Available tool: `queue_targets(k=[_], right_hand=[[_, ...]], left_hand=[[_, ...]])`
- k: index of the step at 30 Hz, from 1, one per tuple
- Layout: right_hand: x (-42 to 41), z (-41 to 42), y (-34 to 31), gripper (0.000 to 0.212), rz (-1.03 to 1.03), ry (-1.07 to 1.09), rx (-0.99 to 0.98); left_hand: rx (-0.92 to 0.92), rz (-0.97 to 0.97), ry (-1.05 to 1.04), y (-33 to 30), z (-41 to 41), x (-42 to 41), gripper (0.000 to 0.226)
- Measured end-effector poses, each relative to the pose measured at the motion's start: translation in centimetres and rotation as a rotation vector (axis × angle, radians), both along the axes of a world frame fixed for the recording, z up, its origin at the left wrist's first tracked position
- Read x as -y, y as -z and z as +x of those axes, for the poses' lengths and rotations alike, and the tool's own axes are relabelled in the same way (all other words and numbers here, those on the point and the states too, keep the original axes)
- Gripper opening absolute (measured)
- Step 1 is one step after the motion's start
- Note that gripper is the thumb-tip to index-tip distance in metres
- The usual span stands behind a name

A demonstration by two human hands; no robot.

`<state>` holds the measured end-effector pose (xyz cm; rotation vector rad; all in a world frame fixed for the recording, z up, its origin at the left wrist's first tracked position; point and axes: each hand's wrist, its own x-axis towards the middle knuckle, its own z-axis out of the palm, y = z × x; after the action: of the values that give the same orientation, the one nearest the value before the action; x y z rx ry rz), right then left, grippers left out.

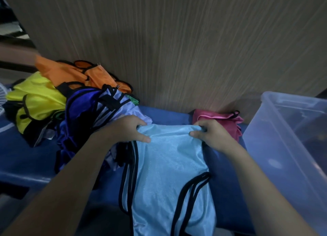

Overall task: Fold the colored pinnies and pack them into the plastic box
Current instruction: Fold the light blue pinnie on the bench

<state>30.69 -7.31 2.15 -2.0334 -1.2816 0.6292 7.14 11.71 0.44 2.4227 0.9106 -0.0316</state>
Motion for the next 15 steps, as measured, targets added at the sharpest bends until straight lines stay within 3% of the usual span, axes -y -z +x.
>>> queue_targets(k=[3, 6, 11, 15], right_hand=[[0.1, -0.1, 0.0, 0.03, 0.043, 0.036, 0.043], [0.1, -0.1, 0.0, 0.022, 0.074, 0.1, 0.091], [-0.3, -0.7, 0.3, 0.013, 0.173, 0.223, 0.049], [-1.0, -1.2, 0.3, 0.012, 0.286, 0.315, -0.211]], left_hand=[[0.135, -0.154, 0.056, -0.4, -0.4, 0.0, 0.045], [0.269, -0.212, 0.071, -1.0, -0.4, 0.3, 0.014], [0.432, 0.007, 0.017, -0.4, -0.1, -0.2, 0.014], [0.525, 0.174, -0.06, -0.2, 0.6, -0.5, 0.042]])
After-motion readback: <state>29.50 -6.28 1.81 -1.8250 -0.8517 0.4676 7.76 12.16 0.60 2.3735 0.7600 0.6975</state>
